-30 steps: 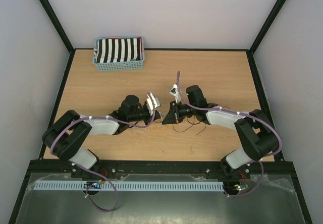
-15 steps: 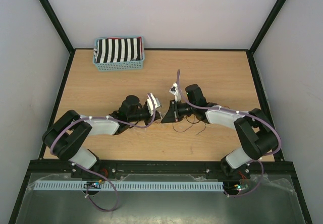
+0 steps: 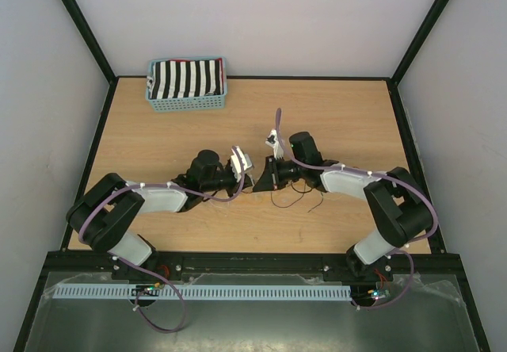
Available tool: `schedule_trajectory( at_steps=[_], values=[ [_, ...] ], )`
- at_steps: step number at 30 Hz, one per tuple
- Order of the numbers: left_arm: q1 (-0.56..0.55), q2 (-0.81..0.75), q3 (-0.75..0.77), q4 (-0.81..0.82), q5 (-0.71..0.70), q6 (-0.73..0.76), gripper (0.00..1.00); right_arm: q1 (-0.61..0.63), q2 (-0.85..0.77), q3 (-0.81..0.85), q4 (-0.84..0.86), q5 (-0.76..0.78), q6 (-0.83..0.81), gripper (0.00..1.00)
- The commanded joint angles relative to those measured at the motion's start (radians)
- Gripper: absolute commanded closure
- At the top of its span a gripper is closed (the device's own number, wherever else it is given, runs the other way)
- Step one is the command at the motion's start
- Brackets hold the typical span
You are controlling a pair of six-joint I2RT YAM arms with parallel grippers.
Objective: Zip-tie the wires
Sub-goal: Tie the cable at the center of the board.
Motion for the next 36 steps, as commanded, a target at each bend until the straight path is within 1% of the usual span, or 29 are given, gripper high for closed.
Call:
schedule_trajectory(
  at_steps=[1,18,30,36],
  values=[
    [-0.014,-0.012,-0.004,0.028,0.019,0.013,1.00,-0.006,0.023,0.053,0.012,0.043,0.004,1.00],
    [-0.019,0.002,-0.004,0.028,0.017,0.022,1.00,-0.006,0.032,0.091,-0.007,0.065,0.003,1.00],
    [-0.021,0.027,0.000,0.027,0.008,0.022,1.00,-0.006,0.038,0.128,-0.040,0.045,0.005,1.00],
    [-0.022,0.018,0.003,0.028,0.017,0.018,1.00,-0.006,0.064,0.131,-0.051,0.057,-0.003,1.00]
  ],
)
